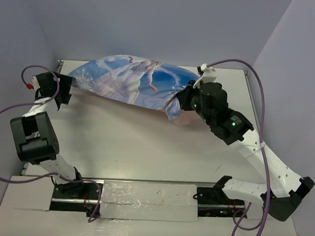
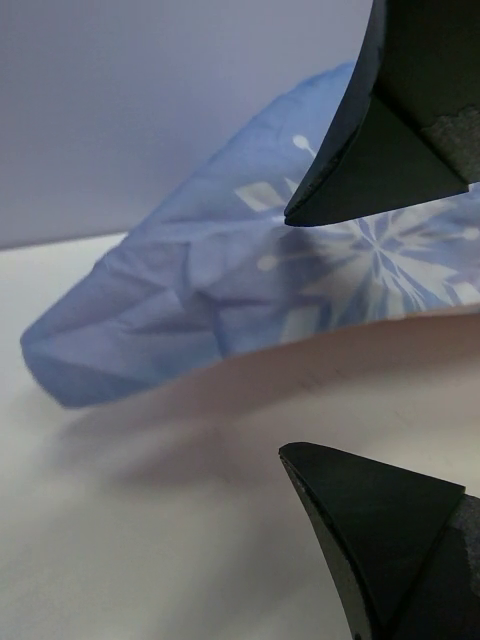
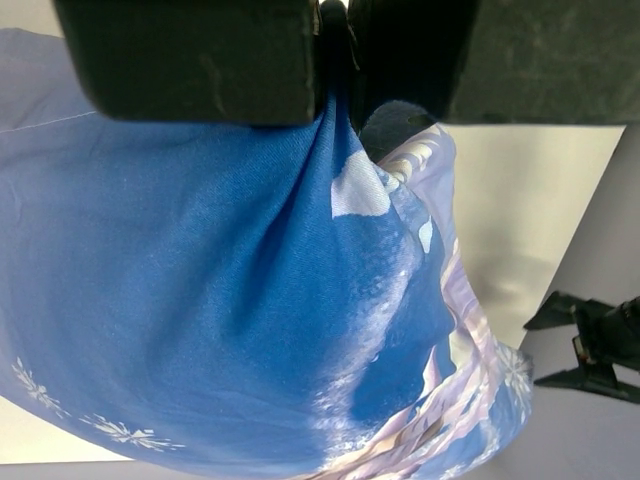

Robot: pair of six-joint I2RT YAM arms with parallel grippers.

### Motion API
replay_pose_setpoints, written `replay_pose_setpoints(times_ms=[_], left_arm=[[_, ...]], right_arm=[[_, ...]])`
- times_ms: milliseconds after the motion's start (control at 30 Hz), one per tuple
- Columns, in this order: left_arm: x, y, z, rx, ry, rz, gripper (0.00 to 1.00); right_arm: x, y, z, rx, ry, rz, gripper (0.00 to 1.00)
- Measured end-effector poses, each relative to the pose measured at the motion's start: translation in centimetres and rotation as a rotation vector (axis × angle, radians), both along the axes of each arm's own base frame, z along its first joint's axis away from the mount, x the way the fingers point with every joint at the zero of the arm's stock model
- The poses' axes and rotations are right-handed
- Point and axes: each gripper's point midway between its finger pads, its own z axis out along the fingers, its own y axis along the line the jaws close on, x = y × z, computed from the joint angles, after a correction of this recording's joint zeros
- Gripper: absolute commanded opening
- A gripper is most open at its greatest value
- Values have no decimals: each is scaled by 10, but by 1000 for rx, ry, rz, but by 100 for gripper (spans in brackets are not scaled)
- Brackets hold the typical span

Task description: Remove the pillowcase from the pillow

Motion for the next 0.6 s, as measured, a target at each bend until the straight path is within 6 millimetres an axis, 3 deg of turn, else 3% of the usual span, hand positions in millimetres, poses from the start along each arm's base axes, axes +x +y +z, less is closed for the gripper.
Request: replay_pose_setpoints(times_ms=[367,400,433,467,500,600], left_arm=[[63,-11,-7,-153,-190,-97,98],[70,-11,-7,-159,-201,-105,89],[76,-11,-7,-165,-215,-110,48],[82,-11,-5,-176,-233,-114,14],[87,-11,-3,-174,-255,-126,0],[99,-12,3,-179,-309,-151,0]], right_arm=[[14,3,-14,-16,54,26,0],[15,4,-15,-17,58,29,0],[15,4,-16,-18,61,32,0],[15,4,-17,-19,63,34,0],[16,4,-18,-20,66,35,0],[18,2,-19,-23,71,33,0]])
